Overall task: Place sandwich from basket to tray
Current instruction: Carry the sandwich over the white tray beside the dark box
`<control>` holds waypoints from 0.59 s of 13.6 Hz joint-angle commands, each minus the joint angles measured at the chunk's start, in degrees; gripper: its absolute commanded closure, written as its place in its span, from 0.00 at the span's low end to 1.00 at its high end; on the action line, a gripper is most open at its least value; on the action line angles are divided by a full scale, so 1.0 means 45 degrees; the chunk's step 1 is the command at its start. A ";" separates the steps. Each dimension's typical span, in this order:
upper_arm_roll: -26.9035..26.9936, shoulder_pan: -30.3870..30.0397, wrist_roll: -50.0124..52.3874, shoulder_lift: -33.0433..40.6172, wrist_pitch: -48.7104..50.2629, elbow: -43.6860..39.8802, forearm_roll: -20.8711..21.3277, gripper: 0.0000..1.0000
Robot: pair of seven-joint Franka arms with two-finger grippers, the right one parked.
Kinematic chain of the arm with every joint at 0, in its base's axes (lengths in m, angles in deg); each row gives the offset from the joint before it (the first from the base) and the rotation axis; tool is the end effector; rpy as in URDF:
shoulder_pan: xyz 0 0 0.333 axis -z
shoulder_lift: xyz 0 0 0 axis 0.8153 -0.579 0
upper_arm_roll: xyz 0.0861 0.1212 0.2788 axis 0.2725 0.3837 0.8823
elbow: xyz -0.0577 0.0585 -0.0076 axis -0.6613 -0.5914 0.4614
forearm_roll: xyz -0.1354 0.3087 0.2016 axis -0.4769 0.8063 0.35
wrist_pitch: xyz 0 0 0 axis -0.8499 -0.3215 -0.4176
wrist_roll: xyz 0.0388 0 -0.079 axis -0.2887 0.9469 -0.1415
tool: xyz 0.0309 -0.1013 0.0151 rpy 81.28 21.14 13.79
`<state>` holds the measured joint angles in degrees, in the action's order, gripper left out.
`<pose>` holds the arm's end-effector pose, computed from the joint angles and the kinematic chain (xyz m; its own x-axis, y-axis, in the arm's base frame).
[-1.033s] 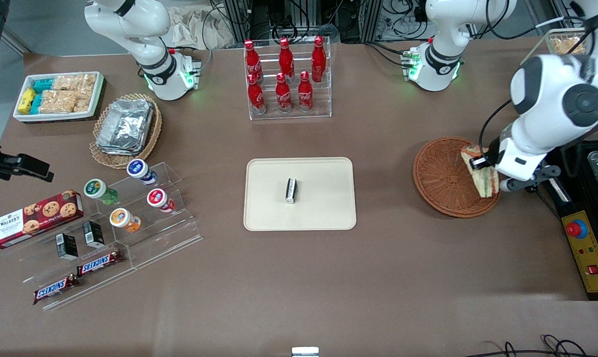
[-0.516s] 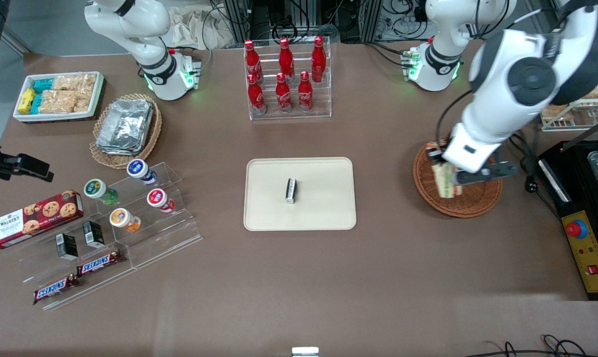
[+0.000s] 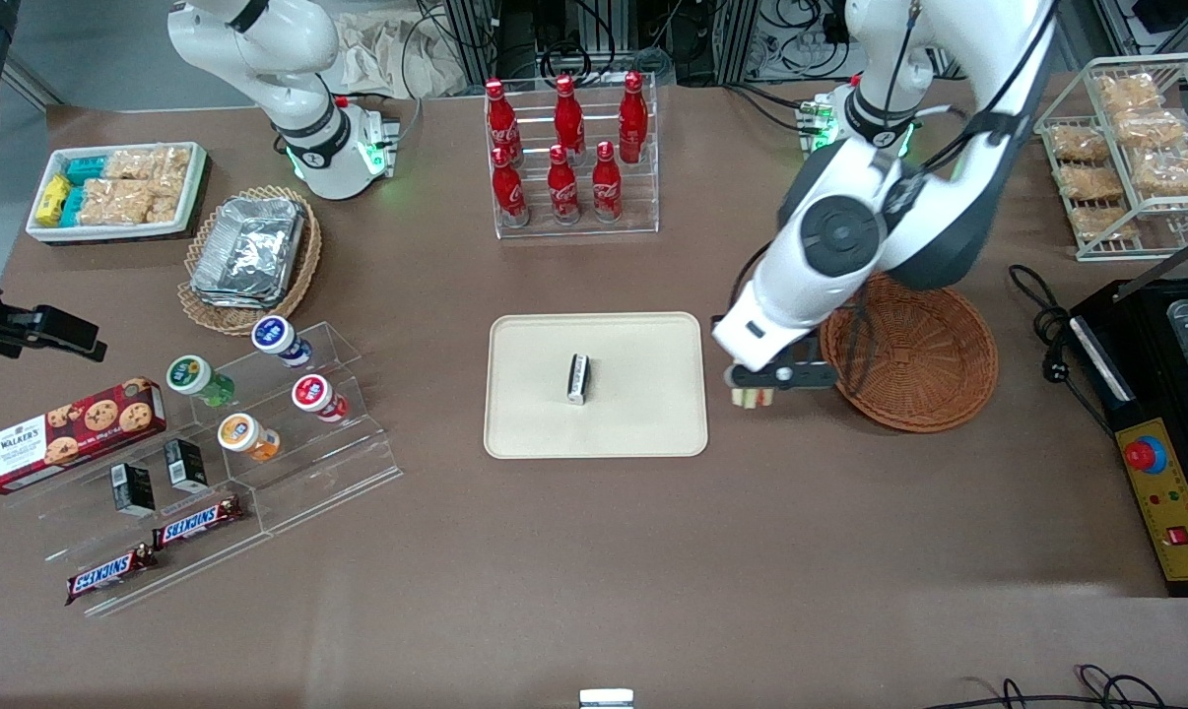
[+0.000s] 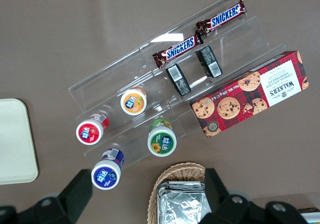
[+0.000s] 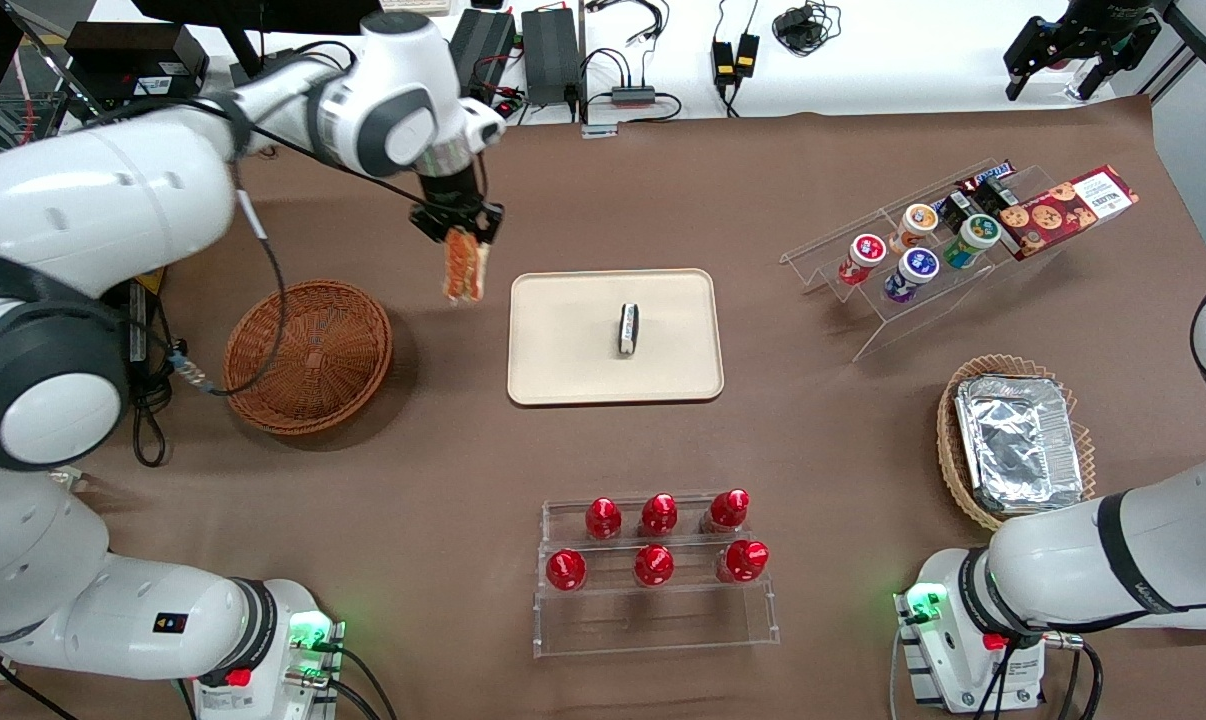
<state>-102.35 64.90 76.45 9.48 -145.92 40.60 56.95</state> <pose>0.5324 -0.3345 0.3862 0.9924 -0.0173 -0.1216 -0.0105 -0.9983 0.0565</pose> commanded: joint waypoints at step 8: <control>0.0071 0.1817 0.4221 -0.3719 -0.4149 -0.0419 0.3728 1.00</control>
<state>-102.32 72.07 92.98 -5.67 -164.50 40.26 71.13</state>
